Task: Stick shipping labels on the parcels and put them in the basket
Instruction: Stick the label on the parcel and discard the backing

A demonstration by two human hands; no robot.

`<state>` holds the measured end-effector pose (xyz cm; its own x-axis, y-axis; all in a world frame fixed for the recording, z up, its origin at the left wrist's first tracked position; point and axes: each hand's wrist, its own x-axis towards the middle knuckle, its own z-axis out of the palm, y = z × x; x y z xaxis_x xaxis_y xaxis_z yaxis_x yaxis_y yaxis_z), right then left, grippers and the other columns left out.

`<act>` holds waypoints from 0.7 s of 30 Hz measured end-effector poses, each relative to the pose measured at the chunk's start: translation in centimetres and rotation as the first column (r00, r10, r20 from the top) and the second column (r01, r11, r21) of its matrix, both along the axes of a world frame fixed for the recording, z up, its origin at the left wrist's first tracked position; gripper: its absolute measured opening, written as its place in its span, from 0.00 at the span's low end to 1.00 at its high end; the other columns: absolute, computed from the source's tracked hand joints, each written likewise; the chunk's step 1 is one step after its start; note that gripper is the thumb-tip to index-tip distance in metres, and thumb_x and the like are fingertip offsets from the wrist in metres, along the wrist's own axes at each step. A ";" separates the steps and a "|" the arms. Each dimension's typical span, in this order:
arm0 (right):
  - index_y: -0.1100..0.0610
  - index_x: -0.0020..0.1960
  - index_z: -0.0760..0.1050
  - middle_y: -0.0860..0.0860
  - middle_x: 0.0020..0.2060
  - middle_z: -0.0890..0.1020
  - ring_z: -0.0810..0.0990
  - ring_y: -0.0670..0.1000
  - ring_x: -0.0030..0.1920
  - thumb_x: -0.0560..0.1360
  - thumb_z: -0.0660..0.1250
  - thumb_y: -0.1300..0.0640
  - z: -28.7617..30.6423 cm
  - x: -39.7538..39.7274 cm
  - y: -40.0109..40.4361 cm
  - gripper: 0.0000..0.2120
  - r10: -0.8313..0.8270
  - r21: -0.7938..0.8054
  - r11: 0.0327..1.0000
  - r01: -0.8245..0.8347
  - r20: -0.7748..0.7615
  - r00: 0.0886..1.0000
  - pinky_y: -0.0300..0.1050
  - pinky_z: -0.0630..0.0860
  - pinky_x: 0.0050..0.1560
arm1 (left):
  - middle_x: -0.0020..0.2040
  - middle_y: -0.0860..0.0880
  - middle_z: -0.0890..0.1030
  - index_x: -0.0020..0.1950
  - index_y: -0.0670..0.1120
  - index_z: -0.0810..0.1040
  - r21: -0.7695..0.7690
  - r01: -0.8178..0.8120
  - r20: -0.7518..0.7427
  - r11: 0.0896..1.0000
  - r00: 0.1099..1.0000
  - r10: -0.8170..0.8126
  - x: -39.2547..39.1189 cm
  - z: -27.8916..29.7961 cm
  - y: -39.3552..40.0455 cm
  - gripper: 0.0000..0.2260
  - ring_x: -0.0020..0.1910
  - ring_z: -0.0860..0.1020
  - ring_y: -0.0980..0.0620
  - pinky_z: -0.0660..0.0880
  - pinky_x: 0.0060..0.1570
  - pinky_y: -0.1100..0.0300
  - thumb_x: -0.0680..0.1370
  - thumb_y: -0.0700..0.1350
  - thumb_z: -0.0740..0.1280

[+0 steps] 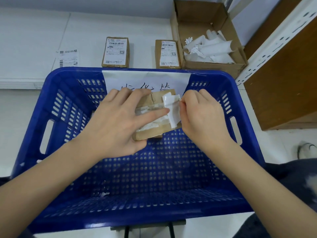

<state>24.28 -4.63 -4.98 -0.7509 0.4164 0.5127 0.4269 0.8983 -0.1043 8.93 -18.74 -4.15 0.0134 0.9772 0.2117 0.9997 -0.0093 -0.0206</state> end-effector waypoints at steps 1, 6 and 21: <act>0.62 0.35 0.70 0.56 0.26 0.71 0.67 0.54 0.27 0.57 0.72 0.76 0.0 -0.2 -0.2 0.16 -0.016 0.022 1.000 0.016 -0.003 1.000 0.42 0.56 0.31 | 0.62 0.38 0.73 0.68 0.55 0.69 0.002 0.004 -0.013 1.000 1.000 -0.004 -0.1 0.0 -0.1 0.30 0.51 0.74 0.37 0.68 0.46 0.48 0.66 0.57 0.62; 0.63 0.35 0.71 0.54 0.24 0.70 0.67 0.53 0.26 0.60 0.72 0.75 -0.6 -0.3 -0.4 0.13 0.008 -0.006 1.000 -0.008 0.019 1.000 0.41 0.56 0.28 | 0.62 0.37 0.73 0.68 0.54 0.71 -0.005 0.007 -0.053 1.000 0.999 -0.008 -0.4 -0.2 -0.2 0.33 0.51 0.74 0.37 0.68 0.46 0.48 0.63 0.57 0.68; 0.55 0.49 0.78 0.48 0.41 0.82 0.79 0.46 0.43 0.79 0.63 0.61 1.7 0.3 -0.3 0.06 -0.060 -0.839 0.527 -0.136 -0.196 0.979 0.35 0.74 0.42 | 0.61 0.38 0.74 0.65 0.52 0.76 -0.030 -0.057 -0.026 0.998 0.998 0.057 -0.6 -0.2 -0.3 0.29 0.49 0.74 0.37 0.67 0.47 0.48 0.65 0.59 0.59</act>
<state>24.56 -4.96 -3.23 -0.7124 0.6994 0.0580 0.2798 0.3588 -0.8905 8.38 -19.07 -4.40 -0.0374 0.9826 0.1821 0.9978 0.0467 -0.0467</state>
